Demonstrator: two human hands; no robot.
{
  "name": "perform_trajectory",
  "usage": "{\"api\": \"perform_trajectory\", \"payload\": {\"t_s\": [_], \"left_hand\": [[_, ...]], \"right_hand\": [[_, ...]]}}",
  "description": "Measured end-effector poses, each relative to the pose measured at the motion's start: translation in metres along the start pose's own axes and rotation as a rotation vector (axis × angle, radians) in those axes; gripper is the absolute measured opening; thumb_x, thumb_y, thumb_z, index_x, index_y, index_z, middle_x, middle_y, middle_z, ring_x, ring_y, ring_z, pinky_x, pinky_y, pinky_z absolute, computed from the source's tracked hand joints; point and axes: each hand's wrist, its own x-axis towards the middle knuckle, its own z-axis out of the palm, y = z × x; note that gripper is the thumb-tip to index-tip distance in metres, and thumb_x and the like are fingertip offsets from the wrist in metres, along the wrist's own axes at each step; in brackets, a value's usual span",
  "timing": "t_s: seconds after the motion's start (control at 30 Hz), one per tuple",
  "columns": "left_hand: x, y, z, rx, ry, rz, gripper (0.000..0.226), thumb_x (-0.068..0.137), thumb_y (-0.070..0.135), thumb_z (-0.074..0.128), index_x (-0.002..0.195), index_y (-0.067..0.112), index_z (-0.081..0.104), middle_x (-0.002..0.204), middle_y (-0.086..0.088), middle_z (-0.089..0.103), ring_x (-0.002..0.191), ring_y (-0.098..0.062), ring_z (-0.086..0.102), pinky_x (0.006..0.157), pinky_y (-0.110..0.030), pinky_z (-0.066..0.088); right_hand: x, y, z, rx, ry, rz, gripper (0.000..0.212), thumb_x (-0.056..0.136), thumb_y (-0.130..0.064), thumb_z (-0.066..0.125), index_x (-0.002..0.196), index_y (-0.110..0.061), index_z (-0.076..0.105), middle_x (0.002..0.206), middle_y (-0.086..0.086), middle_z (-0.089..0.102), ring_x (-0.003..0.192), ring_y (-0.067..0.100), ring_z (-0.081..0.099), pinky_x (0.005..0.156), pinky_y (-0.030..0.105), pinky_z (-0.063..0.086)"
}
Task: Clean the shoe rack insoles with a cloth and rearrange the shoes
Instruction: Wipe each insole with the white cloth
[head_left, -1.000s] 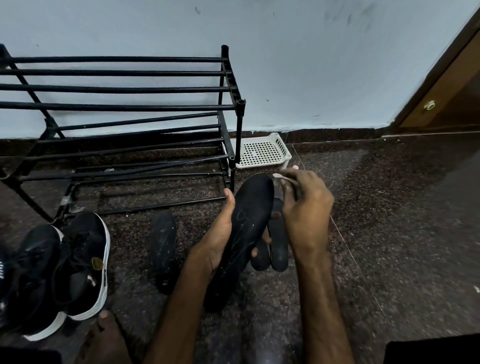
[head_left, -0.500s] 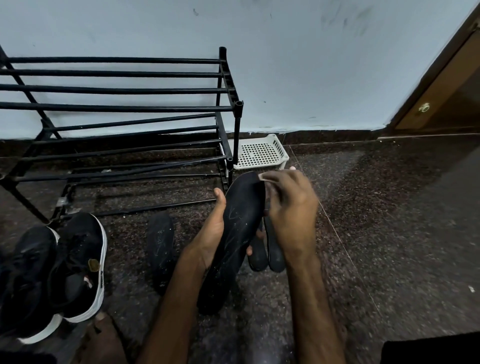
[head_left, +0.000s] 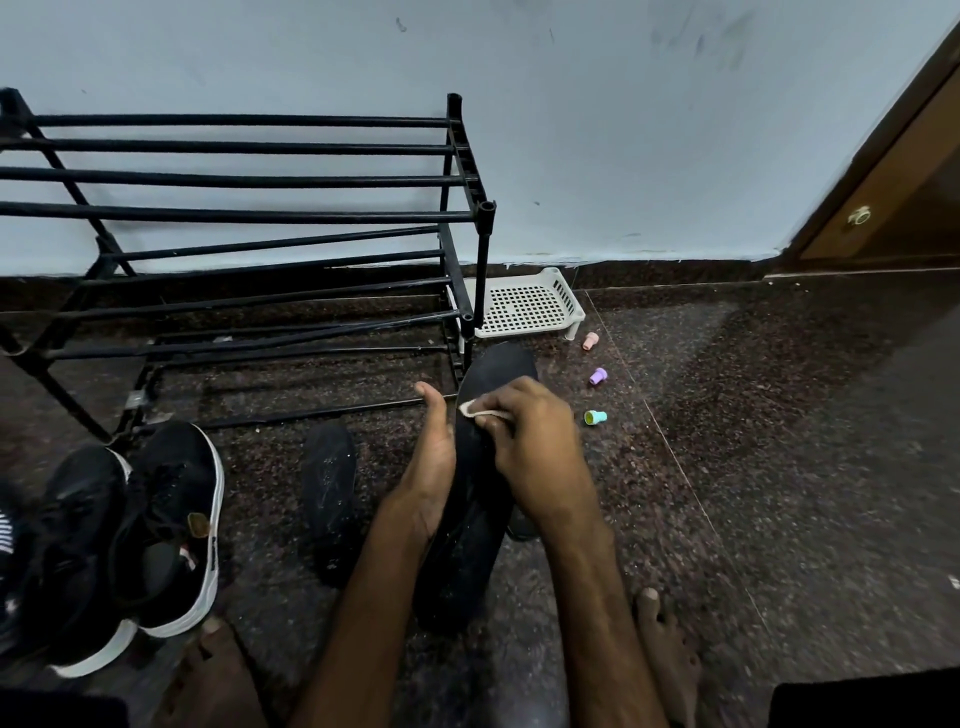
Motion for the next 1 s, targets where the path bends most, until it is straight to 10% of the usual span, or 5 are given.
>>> {"api": "perform_trajectory", "payload": {"t_s": [0.1,0.5,0.67,0.83,1.0], "left_hand": [[0.001,-0.001,0.003,-0.014,-0.059,-0.016,0.100,0.080,0.084,0.012,0.088,0.008,0.077,0.080,-0.013,0.072,0.073,-0.023,0.071,0.064,-0.028,0.058],[0.001,0.001,0.009,-0.047,-0.032,0.085,0.093,0.086,0.078,0.019,0.105,0.007,0.076,0.107,-0.014,0.072,0.098,-0.024,0.070,0.087,-0.035,0.056],[-0.001,0.001,0.010,-0.003,-0.010,0.114,0.107,0.080,0.084,0.027,0.139,-0.002,0.049,0.140,-0.026,0.051,0.131,-0.035,0.051,0.117,-0.048,0.032],[0.004,0.004,0.004,-0.118,-0.028,0.159,0.097,0.084,0.081,0.021,0.122,0.005,0.068,0.125,-0.018,0.065,0.115,-0.027,0.064,0.102,-0.039,0.049],[0.001,0.004,0.009,-0.006,-0.056,0.127,0.116,0.077,0.088,0.012,0.138,-0.003,0.050,0.142,-0.019,0.053,0.133,-0.028,0.050,0.116,-0.042,0.033]], "right_hand": [[0.002,0.006,-0.003,-0.137,0.142,0.106,0.014,0.086,-0.004,0.066,0.095,-0.012,0.074,0.095,0.003,0.064,0.088,0.021,0.060,0.080,0.040,0.052],[0.004,-0.002,-0.005,-0.146,0.073,0.156,0.014,0.086,-0.005,0.067,0.092,-0.014,0.074,0.095,0.002,0.066,0.085,0.019,0.063,0.081,0.037,0.053],[0.005,-0.021,-0.001,-0.027,0.007,0.051,0.014,0.084,-0.004,0.068,0.092,-0.013,0.075,0.094,-0.002,0.065,0.081,0.007,0.056,0.078,0.002,0.036],[0.004,-0.010,-0.005,-0.097,0.022,0.083,0.014,0.082,-0.004,0.065,0.087,-0.014,0.073,0.092,0.002,0.065,0.084,0.021,0.062,0.081,0.035,0.052],[0.004,-0.020,-0.003,0.014,-0.039,0.056,0.012,0.082,-0.008,0.069,0.089,-0.015,0.074,0.092,-0.003,0.068,0.086,0.011,0.061,0.083,0.024,0.049]]}}
